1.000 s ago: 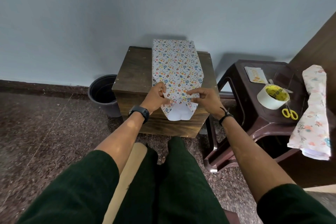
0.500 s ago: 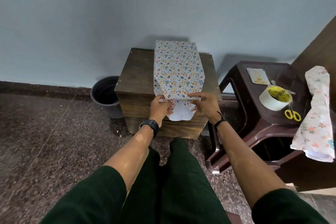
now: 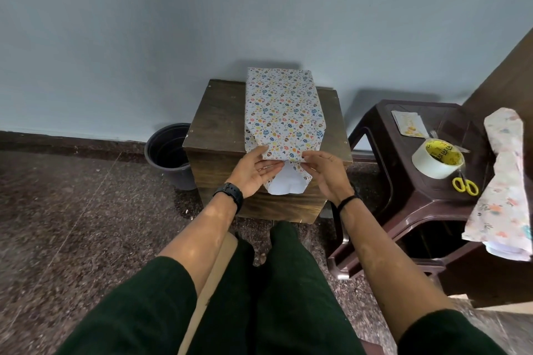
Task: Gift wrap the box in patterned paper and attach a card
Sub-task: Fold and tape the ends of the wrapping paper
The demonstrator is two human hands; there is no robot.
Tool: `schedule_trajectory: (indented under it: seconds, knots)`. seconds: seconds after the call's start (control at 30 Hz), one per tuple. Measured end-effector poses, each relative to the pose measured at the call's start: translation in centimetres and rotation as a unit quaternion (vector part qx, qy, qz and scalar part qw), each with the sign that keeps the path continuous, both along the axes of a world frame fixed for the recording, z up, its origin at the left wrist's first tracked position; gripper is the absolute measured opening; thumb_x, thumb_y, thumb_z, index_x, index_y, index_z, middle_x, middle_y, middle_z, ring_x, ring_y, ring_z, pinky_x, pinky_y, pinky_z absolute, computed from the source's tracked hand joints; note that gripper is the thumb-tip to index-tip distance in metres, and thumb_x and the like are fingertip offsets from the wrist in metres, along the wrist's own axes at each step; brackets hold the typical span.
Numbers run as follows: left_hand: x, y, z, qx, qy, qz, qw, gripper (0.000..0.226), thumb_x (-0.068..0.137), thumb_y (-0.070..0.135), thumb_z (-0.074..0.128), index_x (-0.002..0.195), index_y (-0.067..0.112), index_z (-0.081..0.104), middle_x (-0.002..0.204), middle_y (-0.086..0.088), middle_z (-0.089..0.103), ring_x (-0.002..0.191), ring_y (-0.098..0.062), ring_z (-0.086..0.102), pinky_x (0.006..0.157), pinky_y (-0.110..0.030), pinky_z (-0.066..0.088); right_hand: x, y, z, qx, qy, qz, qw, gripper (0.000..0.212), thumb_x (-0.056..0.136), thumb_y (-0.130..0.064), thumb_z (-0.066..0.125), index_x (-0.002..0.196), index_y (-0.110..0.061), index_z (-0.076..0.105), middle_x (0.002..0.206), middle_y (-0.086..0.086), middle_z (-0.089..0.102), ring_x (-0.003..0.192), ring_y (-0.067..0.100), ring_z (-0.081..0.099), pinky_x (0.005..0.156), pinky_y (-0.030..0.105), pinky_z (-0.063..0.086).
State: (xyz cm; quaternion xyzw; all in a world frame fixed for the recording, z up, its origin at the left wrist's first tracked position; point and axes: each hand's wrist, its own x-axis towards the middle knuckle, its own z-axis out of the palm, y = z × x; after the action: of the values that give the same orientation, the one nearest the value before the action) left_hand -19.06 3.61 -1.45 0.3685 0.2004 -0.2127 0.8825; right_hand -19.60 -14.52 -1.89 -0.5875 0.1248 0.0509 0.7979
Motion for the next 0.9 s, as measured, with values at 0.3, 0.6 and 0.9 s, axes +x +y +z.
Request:
schedule_trajectory:
  seconds: [0.3, 0.6, 0.9]
  knots:
    - [0.7, 0.2, 0.1, 0.053, 0.002, -0.02, 0.998, 0.01, 0.093, 0.0, 0.053, 0.102, -0.002, 0.056, 0.128, -0.029, 0.052, 0.109, -0.036, 0.059, 0.093, -0.042, 0.048, 0.7, 1.8, -0.6, 0.074, 0.044, -0.148, 0.985, 0.036, 0.076, -0.001, 0.074, 0.096, -0.006, 0.045, 0.102, 0.019, 0.062, 0.084, 0.023, 0.066, 0.071, 0.029, 0.058]
    - [1.1, 0.0, 0.2, 0.055, 0.007, -0.018, 0.998, 0.008, 0.094, -0.003, 0.049, 0.098, -0.001, 0.056, 0.131, -0.026, 0.052, 0.106, -0.035, 0.059, 0.094, -0.043, 0.047, 1.4, 3.0, -0.5, 0.126, 0.106, -0.18, 0.97, 0.07, 0.071, 0.0, 0.079, 0.129, 0.005, 0.041, 0.12, 0.024, 0.059, 0.101, 0.031, 0.065, 0.066, 0.027, 0.059]
    - [1.7, 0.2, 0.0, 0.057, -0.016, -0.01, 0.998, 0.017, 0.094, -0.009, 0.044, 0.098, 0.003, 0.055, 0.133, -0.023, 0.052, 0.096, -0.03, 0.06, 0.09, -0.041, 0.047, 2.1, 4.0, 1.0, 0.152, 0.139, -0.137, 0.969, 0.025, 0.087, 0.012, 0.055, 0.11, 0.002, 0.055, 0.124, 0.021, 0.058, 0.116, 0.032, 0.057, 0.09, 0.034, 0.049]
